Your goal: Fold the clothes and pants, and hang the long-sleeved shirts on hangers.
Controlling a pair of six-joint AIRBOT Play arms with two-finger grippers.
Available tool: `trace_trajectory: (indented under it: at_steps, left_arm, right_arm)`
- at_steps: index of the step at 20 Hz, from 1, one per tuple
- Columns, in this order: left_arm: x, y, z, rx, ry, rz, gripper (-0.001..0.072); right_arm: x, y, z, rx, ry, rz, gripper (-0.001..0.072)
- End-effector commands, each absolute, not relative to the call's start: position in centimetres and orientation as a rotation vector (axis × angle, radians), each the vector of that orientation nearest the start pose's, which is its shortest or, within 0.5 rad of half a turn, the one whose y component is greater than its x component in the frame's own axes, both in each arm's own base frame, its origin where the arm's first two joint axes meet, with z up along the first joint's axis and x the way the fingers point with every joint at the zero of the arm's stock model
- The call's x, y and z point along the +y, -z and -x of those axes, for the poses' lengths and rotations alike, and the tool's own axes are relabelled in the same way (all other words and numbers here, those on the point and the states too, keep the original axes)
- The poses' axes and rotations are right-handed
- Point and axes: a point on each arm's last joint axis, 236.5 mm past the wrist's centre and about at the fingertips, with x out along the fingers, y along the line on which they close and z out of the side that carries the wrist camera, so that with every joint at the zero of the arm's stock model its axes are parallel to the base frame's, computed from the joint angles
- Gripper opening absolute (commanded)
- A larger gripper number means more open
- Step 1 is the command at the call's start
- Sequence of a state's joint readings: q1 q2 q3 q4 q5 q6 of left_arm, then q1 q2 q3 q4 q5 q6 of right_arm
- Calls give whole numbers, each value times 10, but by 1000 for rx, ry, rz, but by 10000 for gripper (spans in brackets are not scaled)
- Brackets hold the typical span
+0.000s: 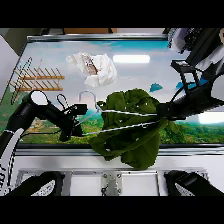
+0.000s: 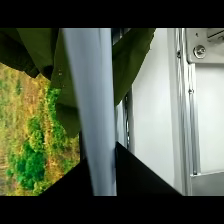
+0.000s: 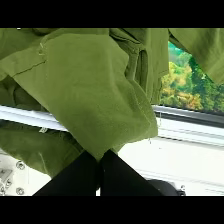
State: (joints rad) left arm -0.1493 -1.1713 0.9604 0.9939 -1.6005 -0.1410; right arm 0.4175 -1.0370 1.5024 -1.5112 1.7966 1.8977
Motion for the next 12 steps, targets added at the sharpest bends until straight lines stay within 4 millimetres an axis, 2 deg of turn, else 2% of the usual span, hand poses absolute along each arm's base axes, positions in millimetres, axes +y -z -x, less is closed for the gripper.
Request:
trace_trajectory:
  at_steps: [1,7,12]
  left_arm:
    - [-172,-15,-215,1012,1580,-626,15]
    - [-174,-13,-223,1012,1531,-612,15]
    - [-181,-18,-222,992,1543,-581,15]
  right_arm:
    - [129,-171,-245,1363,-201,-43,16]
    - [147,-173,-239,1375,-266,-94,15]
    - [167,-179,-249,1305,-315,-103,16]
